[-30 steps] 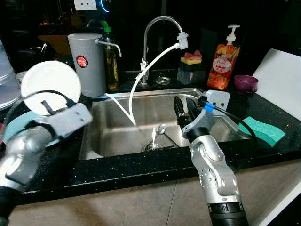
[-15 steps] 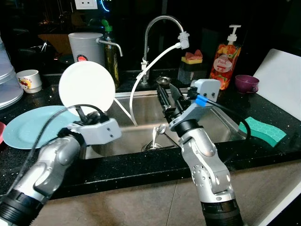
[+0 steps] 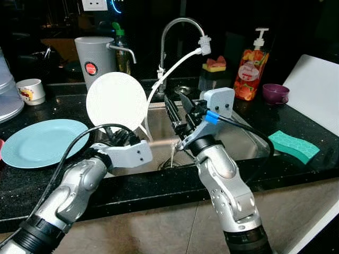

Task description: Kitchen organization

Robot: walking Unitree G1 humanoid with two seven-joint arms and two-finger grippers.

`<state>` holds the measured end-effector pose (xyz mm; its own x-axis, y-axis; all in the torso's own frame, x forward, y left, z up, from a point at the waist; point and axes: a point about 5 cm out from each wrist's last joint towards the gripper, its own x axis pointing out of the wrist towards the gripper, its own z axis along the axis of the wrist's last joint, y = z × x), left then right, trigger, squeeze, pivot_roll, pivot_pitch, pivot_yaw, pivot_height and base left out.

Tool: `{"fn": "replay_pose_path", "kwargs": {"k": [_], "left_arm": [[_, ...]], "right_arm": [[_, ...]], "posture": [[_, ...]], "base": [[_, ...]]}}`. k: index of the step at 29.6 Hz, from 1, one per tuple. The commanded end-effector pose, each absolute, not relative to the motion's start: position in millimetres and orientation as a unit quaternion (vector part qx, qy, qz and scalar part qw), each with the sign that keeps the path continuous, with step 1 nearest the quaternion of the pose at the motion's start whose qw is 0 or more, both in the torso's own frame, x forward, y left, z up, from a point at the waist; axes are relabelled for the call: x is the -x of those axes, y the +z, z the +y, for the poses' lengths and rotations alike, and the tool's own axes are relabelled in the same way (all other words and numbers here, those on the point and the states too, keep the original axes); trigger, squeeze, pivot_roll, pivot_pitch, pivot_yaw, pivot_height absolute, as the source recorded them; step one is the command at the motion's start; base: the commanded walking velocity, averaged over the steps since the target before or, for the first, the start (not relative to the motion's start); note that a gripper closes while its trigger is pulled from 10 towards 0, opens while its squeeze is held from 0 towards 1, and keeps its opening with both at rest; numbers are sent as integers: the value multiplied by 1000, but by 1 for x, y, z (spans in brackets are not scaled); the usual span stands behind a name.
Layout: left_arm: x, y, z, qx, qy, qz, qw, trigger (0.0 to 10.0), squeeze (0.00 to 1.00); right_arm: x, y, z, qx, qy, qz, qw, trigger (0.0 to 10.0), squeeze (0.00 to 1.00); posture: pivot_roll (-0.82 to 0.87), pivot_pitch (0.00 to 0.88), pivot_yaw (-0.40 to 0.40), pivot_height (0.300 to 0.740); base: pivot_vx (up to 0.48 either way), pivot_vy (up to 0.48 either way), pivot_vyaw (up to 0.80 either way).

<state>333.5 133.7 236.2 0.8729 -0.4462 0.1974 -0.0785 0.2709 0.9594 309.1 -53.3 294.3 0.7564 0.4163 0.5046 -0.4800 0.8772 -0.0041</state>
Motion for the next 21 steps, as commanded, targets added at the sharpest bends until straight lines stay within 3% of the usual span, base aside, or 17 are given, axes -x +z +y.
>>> {"fn": "replay_pose_path", "kwargs": {"k": [1, 10, 13, 21], "left_arm": [[-331, 237, 125, -602, -136, -238, 750, 10000, 0], [-321, 237, 107, -619, -182, -281, 711, 10000, 0], [-318, 239, 104, -624, -193, -295, 697, 10000, 0], [-313, 233, 101, -633, -208, -303, 681, 10000, 0]], "right_arm": [[-307, 294, -50, -61, 251, -248, 934, 10000, 0], [-314, 283, -48, -14, 247, -210, 946, 10000, 0], [-328, 270, -58, -2, 203, -161, 966, 10000, 0], [-338, 270, -74, -13, 146, -146, 978, 10000, 0]], "posture": [[150, 81, -30, 740], [151, 71, -34, 740], [153, 70, -36, 740], [153, 70, -41, 740]], "base": [[0, 0, 0], [0, 0, 0], [0, 0, 0], [0, 0, 0]]}}
